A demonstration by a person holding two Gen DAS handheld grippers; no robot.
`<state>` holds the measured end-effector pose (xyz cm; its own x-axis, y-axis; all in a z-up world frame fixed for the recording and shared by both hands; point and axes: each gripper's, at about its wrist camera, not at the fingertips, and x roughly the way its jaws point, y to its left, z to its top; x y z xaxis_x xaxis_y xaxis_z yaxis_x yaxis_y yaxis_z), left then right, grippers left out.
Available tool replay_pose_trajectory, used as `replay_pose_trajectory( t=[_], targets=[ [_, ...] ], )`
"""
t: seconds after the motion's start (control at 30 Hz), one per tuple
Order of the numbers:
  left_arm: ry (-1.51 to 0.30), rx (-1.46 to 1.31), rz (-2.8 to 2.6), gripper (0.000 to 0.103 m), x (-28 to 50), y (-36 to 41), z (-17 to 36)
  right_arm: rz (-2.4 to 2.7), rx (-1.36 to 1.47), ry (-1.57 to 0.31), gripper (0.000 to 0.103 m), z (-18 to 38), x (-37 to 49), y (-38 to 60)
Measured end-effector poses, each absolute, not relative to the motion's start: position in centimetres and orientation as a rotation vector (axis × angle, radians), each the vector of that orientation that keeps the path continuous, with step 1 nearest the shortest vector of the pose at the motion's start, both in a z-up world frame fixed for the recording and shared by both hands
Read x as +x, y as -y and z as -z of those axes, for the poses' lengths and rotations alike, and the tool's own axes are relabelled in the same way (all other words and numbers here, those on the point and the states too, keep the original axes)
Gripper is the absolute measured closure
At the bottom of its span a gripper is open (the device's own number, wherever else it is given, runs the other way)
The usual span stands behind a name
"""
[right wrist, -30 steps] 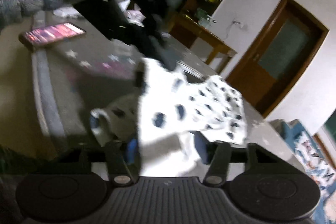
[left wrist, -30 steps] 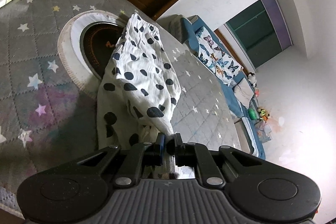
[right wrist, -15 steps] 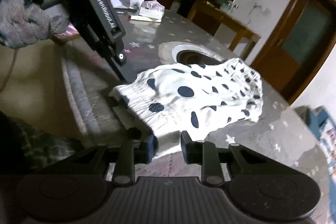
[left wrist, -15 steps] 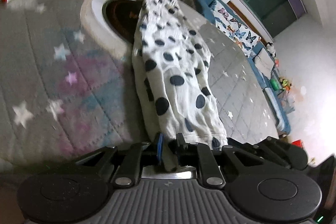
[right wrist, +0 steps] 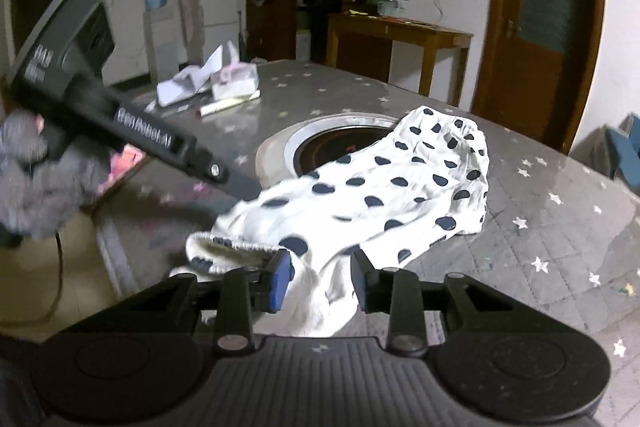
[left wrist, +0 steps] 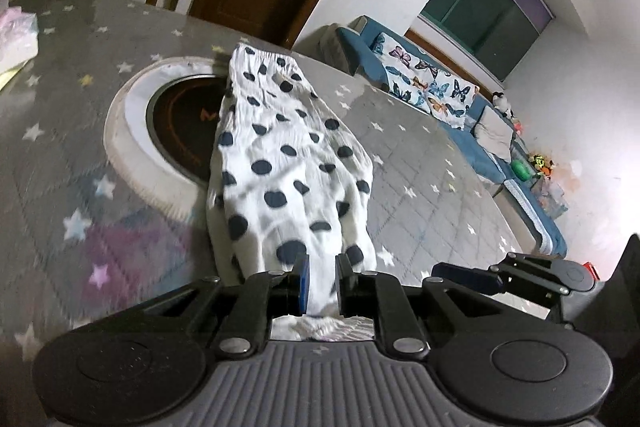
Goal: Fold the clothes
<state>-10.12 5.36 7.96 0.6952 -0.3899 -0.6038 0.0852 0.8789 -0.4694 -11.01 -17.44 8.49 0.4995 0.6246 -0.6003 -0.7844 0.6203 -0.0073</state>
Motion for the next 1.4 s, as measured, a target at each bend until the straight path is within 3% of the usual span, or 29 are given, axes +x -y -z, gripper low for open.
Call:
replay_pose_trajectory(
  t=[0.37,0.57,1.07,1.4],
  targets=[
    [-0.829,-0.439,0.359,0.088,-8.4,-6.0,-5.5,-0.848,-0.198,-0.637,0.069,-10.1,-7.9,17.8],
    [-0.781,-0.467,0.376,0.088,-7.2,-6.4,-6.0,-0.818,-0.211,-0.677,0.063,-7.6,-4.7,15.1],
    [-0.850,-0.507,0.401,0.087,-6.2,-7.5,-2.3,-0.756,-0.224,-0.800,0.060,-3.1,-0.9,14.7],
    [-0.764,-0.462,0.412,0.064,-6.0,-7.0,-4.8,-0.776,-0.252,-0.752,0.054,-5.1,0.7,13.1]
  ],
)
